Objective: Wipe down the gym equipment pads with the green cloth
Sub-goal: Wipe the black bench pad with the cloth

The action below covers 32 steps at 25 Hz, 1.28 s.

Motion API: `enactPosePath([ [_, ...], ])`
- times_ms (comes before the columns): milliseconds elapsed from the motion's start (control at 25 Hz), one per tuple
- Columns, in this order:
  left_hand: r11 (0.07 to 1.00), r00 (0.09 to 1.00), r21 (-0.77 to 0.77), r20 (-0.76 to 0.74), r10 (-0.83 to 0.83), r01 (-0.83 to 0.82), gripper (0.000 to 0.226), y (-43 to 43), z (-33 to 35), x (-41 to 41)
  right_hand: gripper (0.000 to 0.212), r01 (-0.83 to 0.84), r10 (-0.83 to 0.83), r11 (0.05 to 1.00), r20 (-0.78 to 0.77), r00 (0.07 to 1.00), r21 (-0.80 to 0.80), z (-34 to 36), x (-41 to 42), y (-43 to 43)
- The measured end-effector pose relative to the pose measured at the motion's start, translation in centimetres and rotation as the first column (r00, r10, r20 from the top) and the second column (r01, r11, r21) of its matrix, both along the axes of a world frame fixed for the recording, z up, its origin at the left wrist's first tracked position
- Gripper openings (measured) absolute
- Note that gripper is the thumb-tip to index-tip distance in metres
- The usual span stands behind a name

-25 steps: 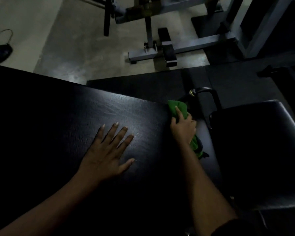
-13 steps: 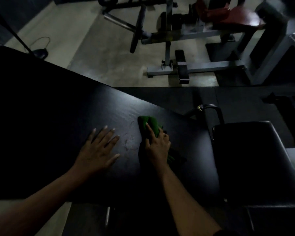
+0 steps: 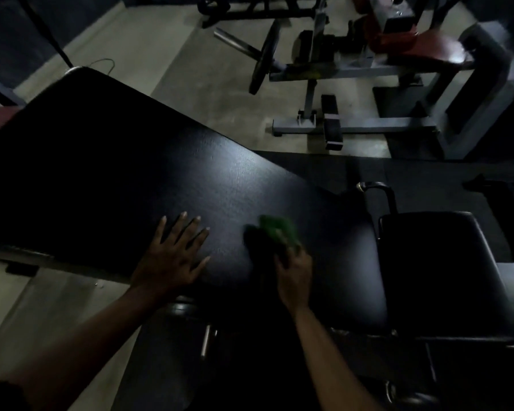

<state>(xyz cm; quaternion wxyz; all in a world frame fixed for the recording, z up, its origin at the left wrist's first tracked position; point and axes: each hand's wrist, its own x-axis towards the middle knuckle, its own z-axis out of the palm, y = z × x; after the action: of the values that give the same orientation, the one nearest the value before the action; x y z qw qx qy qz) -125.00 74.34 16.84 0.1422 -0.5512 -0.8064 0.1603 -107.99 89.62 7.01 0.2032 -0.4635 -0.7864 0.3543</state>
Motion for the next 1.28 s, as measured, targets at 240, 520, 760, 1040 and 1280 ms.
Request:
enactPosePath([
  [240,0.997,0.997,0.072,-0.069,-0.037,0.042,0.057,0.1,-0.9,-0.1,0.047,0.307,-0.270,0.950,0.337,0.902,-0.059,-1.2,-0.2,0.3],
  [520,0.955,0.977,0.277,0.204,0.055,-0.111,0.056,-1.6,0.2,1.7,0.051,0.072,-0.065,0.997,0.254,0.965,-0.018,4.2,-2.6,-8.2],
  [760,0.487,0.657,0.545,0.749,0.084,-0.683,0.062,-9.1,-0.5,11.2,0.053,-0.365,0.352,0.925,0.127,0.927,0.103,7.8,-2.5,-11.0],
  [1040,-0.115,0.416,0.403,0.899,-0.134,-0.908,0.077,-2.3,-3.2,12.1,0.048,-0.461,0.480,0.861,-0.047,0.876,0.216,10.5,-4.2,-1.5],
  [1280,-0.502,0.542,0.412,0.829,-0.140,-0.760,0.068,4.9,-4.4,10.1,0.046,-0.594,0.616,0.749,0.023,0.787,0.293,9.3,-7.7,10.7],
])
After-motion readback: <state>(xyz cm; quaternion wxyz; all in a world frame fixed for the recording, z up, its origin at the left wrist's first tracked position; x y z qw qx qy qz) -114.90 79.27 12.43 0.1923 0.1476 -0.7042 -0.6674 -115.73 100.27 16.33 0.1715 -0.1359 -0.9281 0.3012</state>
